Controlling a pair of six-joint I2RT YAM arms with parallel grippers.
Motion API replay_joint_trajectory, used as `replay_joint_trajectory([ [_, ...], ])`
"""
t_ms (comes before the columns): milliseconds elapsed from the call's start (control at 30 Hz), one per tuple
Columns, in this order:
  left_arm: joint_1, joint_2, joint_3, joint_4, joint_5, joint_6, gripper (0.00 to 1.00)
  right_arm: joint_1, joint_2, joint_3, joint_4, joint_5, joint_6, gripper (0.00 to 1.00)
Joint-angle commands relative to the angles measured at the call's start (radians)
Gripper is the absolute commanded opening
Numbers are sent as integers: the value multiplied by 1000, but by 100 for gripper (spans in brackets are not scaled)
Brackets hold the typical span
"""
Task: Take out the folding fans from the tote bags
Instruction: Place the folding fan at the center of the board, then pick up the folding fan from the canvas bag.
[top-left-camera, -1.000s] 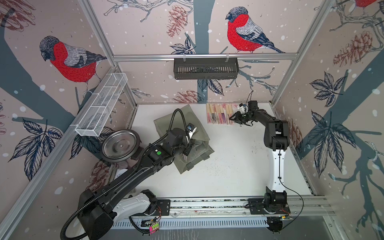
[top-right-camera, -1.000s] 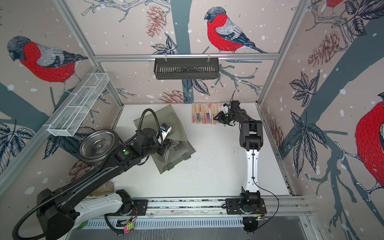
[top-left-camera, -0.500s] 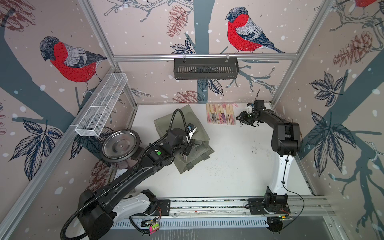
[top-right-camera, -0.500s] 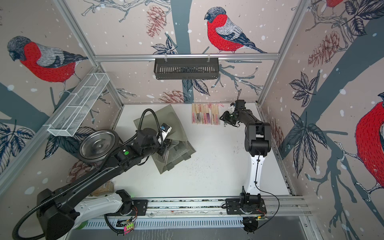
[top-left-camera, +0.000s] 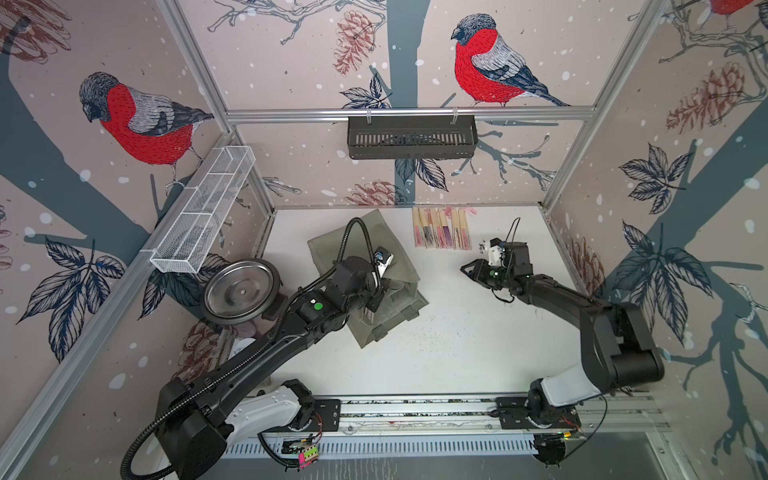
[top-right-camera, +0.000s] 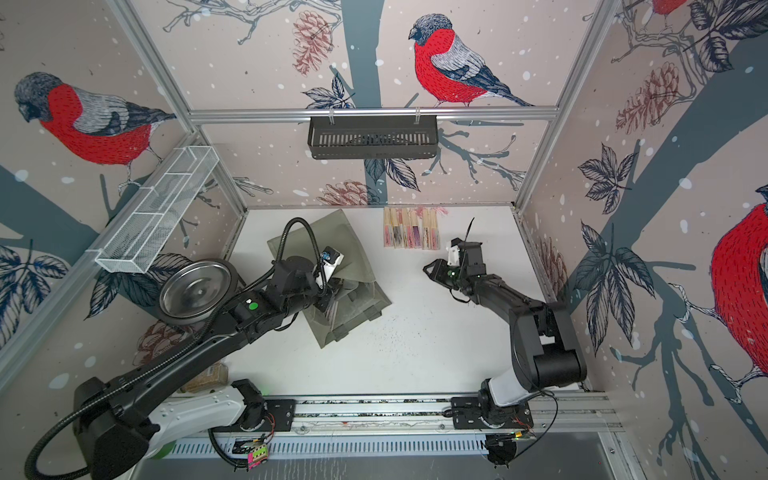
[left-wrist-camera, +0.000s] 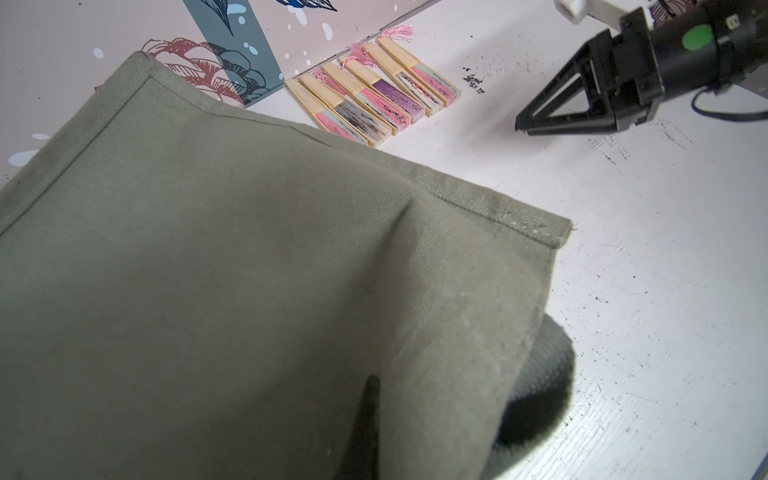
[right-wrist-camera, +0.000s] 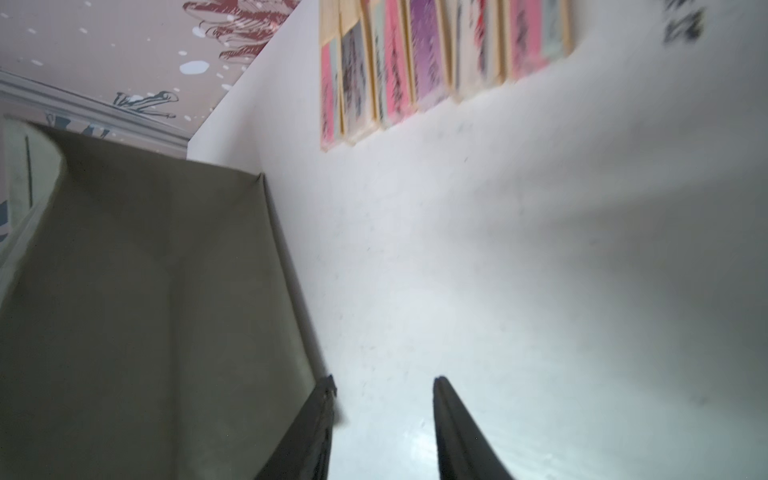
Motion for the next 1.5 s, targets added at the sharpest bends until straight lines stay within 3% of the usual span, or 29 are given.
replay_joint_trajectory([
  [0, -1, -2, 2, 21, -21, 2, 0, 84, -106, -86, 75, 79, 52, 41],
  [233, -1, -5, 3, 20, -26, 3, 0, 347, -352, -289, 110, 221, 159, 39],
  [400, -1, -10, 7, 16, -33, 4, 0, 478, -362, -349, 199, 226, 277, 30],
  [533, -1, -10, 4, 19, -28, 3, 0, 673, -360, -331, 220, 382, 329, 30],
  [667, -1, -7, 5, 19, -20, 3, 0, 792, -322, -348, 298, 479, 401, 30],
  [967, -1, -10, 3, 22, -18, 3, 0, 918, -126, -264, 400, 506, 464, 25],
  [1467, -2, -11, 5, 25, 1, 0, 0, 897, 215, -64, 575, 409, 515, 29],
])
